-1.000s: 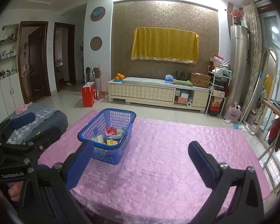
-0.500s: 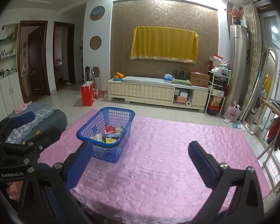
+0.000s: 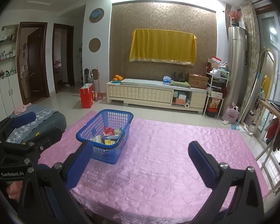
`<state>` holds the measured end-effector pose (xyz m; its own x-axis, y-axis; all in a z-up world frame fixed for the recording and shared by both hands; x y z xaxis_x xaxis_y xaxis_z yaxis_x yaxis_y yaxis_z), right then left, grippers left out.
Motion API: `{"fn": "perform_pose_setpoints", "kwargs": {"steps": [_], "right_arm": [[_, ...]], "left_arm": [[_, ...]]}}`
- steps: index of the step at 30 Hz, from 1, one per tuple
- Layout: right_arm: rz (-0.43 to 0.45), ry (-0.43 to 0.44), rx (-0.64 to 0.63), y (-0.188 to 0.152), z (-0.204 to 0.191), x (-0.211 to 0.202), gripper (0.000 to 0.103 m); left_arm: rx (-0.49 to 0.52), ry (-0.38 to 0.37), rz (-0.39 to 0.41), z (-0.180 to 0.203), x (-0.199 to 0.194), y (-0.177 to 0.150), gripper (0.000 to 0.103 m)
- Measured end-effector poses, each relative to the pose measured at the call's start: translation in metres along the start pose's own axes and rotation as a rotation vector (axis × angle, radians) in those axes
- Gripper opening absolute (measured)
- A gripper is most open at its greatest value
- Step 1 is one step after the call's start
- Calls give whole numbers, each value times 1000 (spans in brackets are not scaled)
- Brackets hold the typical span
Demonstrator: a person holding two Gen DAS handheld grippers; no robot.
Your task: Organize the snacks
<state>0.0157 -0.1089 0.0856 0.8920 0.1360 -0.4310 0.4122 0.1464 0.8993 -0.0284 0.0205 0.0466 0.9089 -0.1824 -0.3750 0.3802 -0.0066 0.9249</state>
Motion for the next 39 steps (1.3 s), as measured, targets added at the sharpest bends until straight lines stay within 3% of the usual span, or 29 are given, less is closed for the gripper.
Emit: {"fn": "perform_pose_setpoints", "kwargs": {"steps": [6,39], "right_arm": [[12,-29,-8,0,0,-3,103],[3,-12,17,-1,4,-5,103]], "left_arm": [[-10,-2,-7,0,2,0,103],[4,6,-11,3,0,1,103]]}}
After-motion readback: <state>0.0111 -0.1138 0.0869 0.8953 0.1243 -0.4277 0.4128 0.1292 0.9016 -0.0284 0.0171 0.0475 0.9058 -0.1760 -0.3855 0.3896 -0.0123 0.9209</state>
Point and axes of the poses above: each gripper's, at about its wrist camera, not at the fingertips, and x roughly the way its jaws point, z to its right, y to its top, the point moved 2 cm from there along x, roughly the way its jaws point, and after that the axes turned 7 degrees about -y, right-handed, at the moved point
